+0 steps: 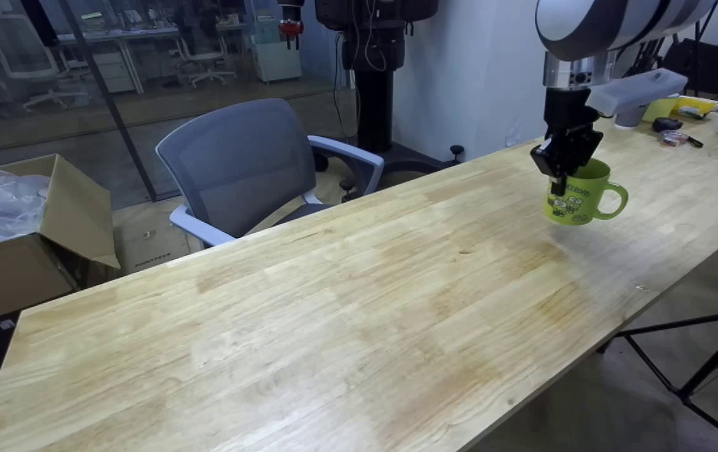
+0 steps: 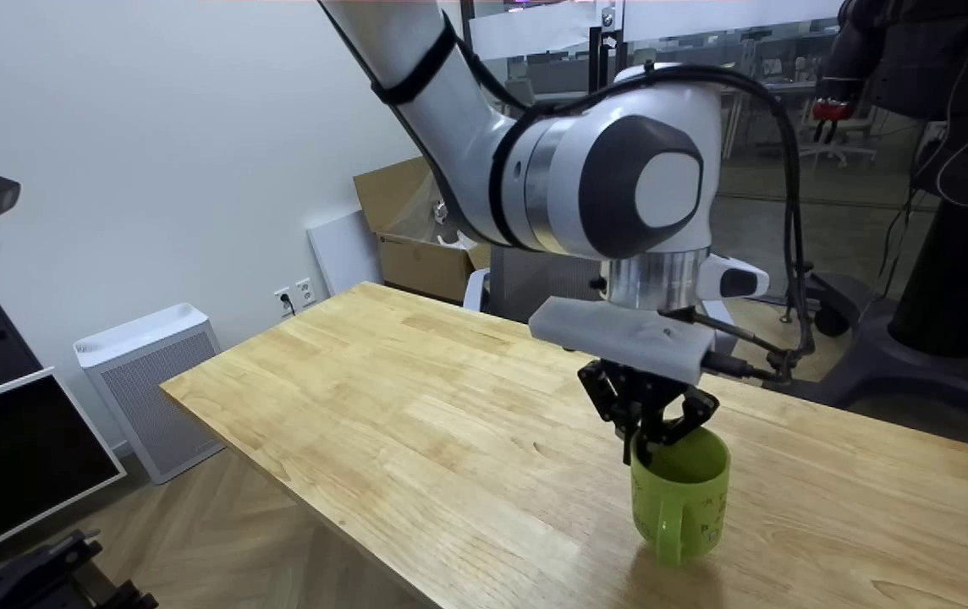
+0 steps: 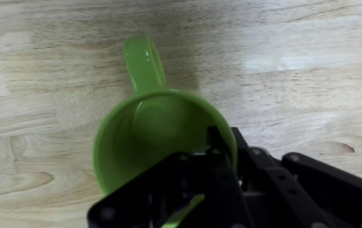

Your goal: Pick up the cup and move it to the right twice.

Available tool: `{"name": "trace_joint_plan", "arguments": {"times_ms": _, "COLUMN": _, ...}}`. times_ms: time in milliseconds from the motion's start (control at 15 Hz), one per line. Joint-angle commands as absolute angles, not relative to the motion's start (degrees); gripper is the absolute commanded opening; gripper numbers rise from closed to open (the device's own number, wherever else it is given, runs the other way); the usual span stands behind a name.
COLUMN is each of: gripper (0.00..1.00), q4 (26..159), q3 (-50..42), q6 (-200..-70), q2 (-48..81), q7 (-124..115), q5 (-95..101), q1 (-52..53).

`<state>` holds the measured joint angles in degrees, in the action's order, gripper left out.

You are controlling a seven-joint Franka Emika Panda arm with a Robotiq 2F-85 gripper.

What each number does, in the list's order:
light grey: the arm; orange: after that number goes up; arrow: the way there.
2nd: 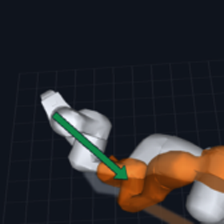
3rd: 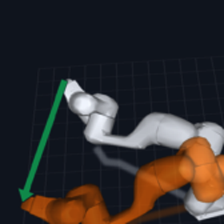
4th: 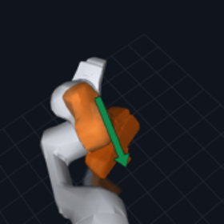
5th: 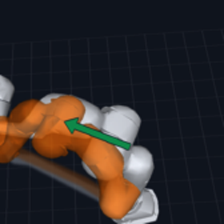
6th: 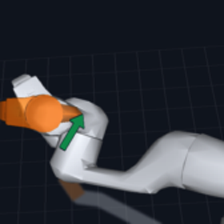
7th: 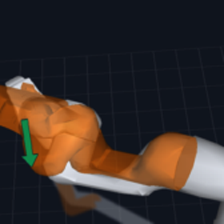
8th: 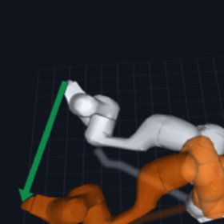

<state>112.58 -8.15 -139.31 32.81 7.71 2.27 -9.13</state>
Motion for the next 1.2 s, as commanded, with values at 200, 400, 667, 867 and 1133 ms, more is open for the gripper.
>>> {"name": "trace_joint_plan", "arguments": {"times_ms": 200, "gripper": 0.02, "q4": 112.64, "q3": -6.07, "q6": -136.83, "q2": 29.39, "q7": 6.17, "q5": 2.02, "q1": -8.4}}
{"name": "trace_joint_plan", "arguments": {"times_ms": 400, "gripper": 0.02, "q4": 113.02, "q3": -4.91, "q6": -137.16, "q2": 29.33, "q7": 6.12, "q5": 2.02, "q1": -7.55}}
{"name": "trace_joint_plan", "arguments": {"times_ms": 667, "gripper": 0.02, "q4": 113.5, "q3": -3.65, "q6": -137.33, "q2": 29.44, "q7": 6.19, "q5": 1.85, "q1": -6.39}}
{"name": "trace_joint_plan", "arguments": {"times_ms": 867, "gripper": 0.02, "q4": 114.07, "q3": -2.67, "q6": -137.39, "q2": 29.42, "q7": 6.34, "q5": 1.5, "q1": -5.65}}
{"name": "trace_joint_plan", "arguments": {"times_ms": 1133, "gripper": 0.02, "q4": 115.58, "q3": -1.58, "q6": -139.34, "q2": 29.55, "q7": 6.58, "q5": 0.72, "q1": -5.18}}
